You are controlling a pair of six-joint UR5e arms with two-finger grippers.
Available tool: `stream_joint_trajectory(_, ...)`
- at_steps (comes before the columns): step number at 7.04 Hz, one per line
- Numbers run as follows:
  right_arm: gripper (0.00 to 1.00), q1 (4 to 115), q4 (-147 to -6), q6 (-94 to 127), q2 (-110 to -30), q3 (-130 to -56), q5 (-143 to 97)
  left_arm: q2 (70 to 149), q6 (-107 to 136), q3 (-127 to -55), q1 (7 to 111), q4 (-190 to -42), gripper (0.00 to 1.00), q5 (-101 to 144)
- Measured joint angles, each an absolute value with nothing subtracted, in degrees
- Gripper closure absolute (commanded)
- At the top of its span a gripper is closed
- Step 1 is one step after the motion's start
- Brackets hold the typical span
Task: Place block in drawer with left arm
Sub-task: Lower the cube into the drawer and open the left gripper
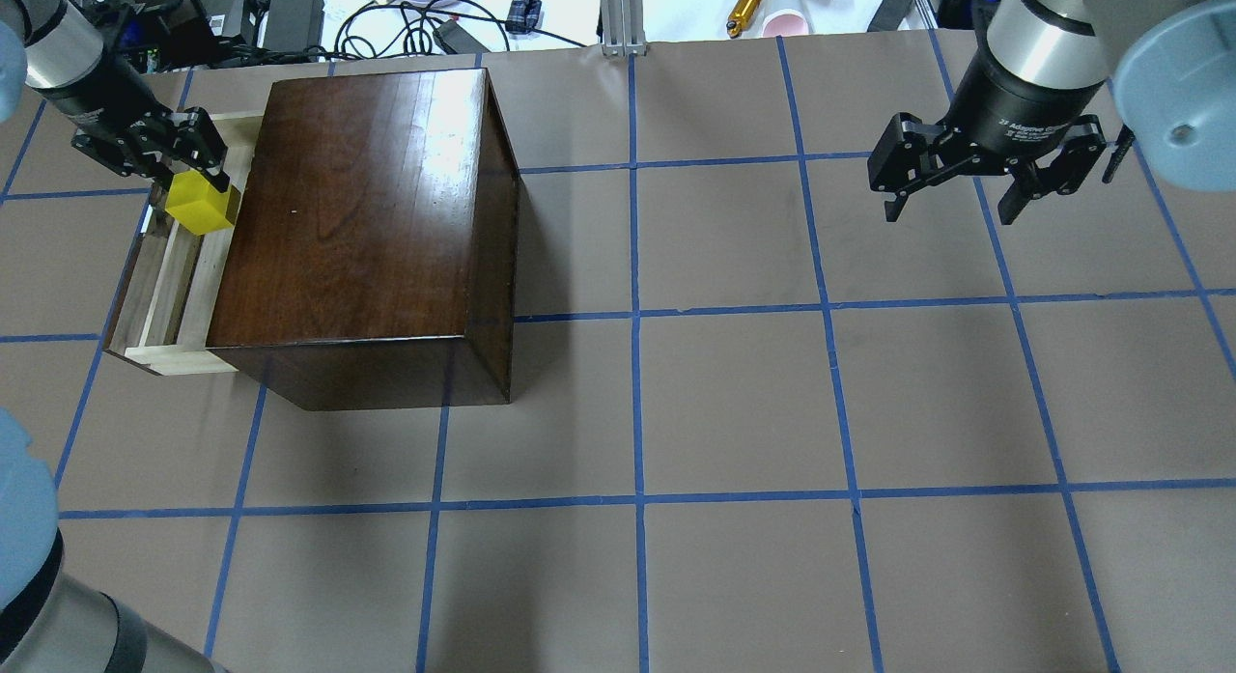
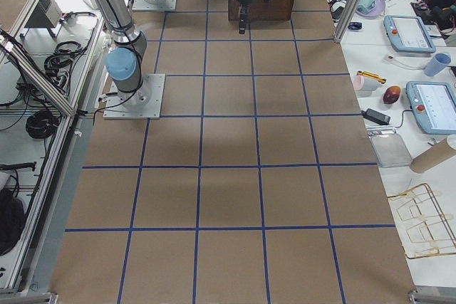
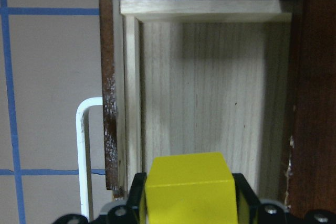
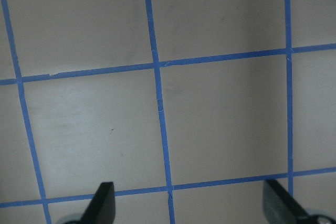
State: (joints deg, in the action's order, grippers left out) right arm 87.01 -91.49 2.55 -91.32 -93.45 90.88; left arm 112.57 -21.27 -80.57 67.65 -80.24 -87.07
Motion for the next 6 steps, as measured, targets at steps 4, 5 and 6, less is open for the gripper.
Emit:
stream_joint_trajectory(4,0.0,87.01,-91.49,2.55,-91.32,-93.43,90.88,112.87,-21.46,-82.05,67.68,-80.16,0.01,-87.25)
stream_joint_trajectory(5,0.0,87.01,-91.49,2.55,-91.32,-93.43,90.88,112.94,-21.43,-82.03,67.68,-80.32,0.0,-87.28)
stream_joint_trajectory(6,0.0,87.01,-91.49,2.55,-91.32,-93.43,90.88,112.96,-21.29,-81.97,67.68,-80.38,0.0,-87.27)
